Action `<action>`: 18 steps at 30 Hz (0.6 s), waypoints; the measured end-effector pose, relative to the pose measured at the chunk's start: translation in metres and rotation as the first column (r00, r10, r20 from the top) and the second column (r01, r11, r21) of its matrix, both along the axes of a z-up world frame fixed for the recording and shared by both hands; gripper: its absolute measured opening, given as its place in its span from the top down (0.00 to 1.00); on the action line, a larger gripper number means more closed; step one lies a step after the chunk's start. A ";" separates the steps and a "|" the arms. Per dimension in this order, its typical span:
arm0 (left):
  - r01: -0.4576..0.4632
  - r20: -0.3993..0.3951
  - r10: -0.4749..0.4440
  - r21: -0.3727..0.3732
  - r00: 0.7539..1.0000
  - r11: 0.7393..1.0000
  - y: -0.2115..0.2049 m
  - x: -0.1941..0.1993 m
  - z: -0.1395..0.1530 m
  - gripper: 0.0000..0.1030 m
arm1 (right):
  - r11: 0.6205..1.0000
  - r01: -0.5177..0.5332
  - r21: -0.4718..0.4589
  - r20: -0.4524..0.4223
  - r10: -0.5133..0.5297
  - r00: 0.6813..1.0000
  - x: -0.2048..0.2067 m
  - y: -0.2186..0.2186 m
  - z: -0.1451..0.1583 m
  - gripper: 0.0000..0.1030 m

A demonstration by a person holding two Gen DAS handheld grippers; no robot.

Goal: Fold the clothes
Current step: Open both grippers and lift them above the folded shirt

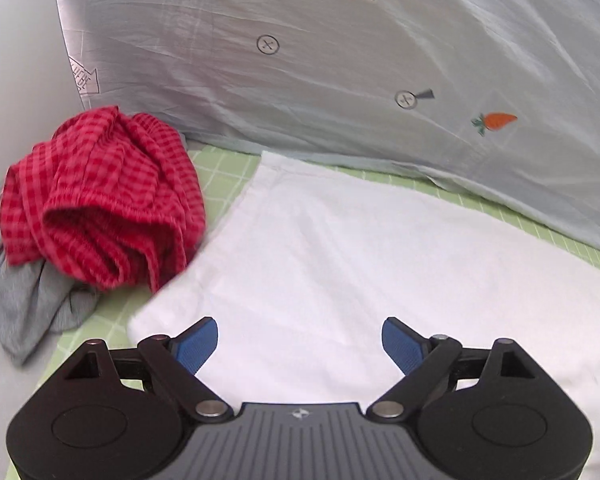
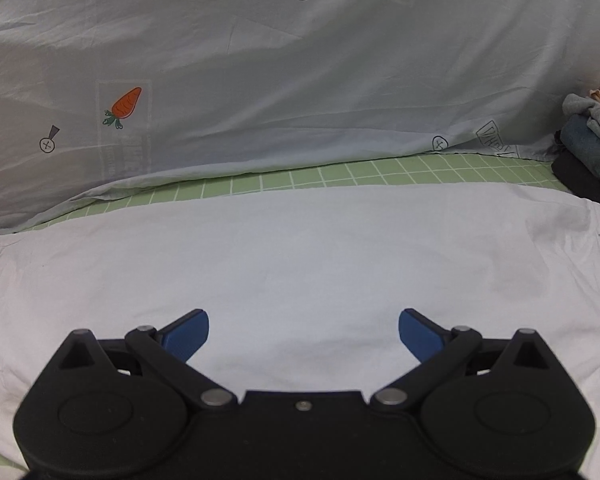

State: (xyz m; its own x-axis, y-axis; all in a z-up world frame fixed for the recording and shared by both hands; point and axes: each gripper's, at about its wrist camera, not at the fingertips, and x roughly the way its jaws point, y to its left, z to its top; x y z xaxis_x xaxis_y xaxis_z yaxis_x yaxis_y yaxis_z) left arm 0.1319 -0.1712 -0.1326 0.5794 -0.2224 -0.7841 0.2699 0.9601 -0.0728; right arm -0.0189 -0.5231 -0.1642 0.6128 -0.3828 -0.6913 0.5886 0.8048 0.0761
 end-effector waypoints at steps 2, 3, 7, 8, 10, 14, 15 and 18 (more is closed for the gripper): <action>0.030 -0.064 -0.031 -0.012 0.997 0.999 -0.006 -0.043 -0.010 0.12 | 1.000 -0.003 0.021 0.009 0.002 1.000 -0.032 0.002 0.001 0.01; 0.044 -0.093 -0.046 -0.017 0.995 0.999 -0.008 -0.064 -0.015 0.12 | 1.000 -0.005 0.030 0.010 0.004 1.000 -0.050 0.004 0.001 0.01; 0.125 -0.161 -0.121 0.019 0.980 0.992 -0.029 -0.133 -0.030 0.12 | 0.997 0.044 0.058 0.006 -0.045 0.999 -0.117 0.005 -0.004 0.01; 0.152 -0.167 -0.144 0.041 0.975 0.987 -0.036 -0.150 -0.032 0.12 | 0.996 0.062 0.071 0.017 -0.063 0.998 -0.135 0.003 -0.005 0.01; 0.181 -0.171 -0.167 0.069 0.971 0.981 -0.047 -0.177 -0.034 0.12 | 0.989 0.092 0.116 0.056 -0.099 0.994 -0.168 -0.003 -0.006 0.01; 0.187 -0.199 -0.171 0.065 0.965 0.980 -0.061 -0.223 -0.033 0.12 | 0.966 0.178 0.187 0.086 -0.197 0.977 -0.225 -0.027 -0.009 0.01; 0.185 -0.206 -0.167 0.067 0.964 0.981 -0.065 -0.235 -0.034 0.12 | 0.962 0.194 0.189 0.081 -0.213 0.974 -0.237 -0.034 -0.008 0.01; 0.174 -0.226 -0.153 0.075 0.962 0.982 -0.075 -0.264 -0.038 0.12 | 0.950 0.244 0.194 0.068 -0.261 0.963 -0.270 -0.052 -0.006 0.01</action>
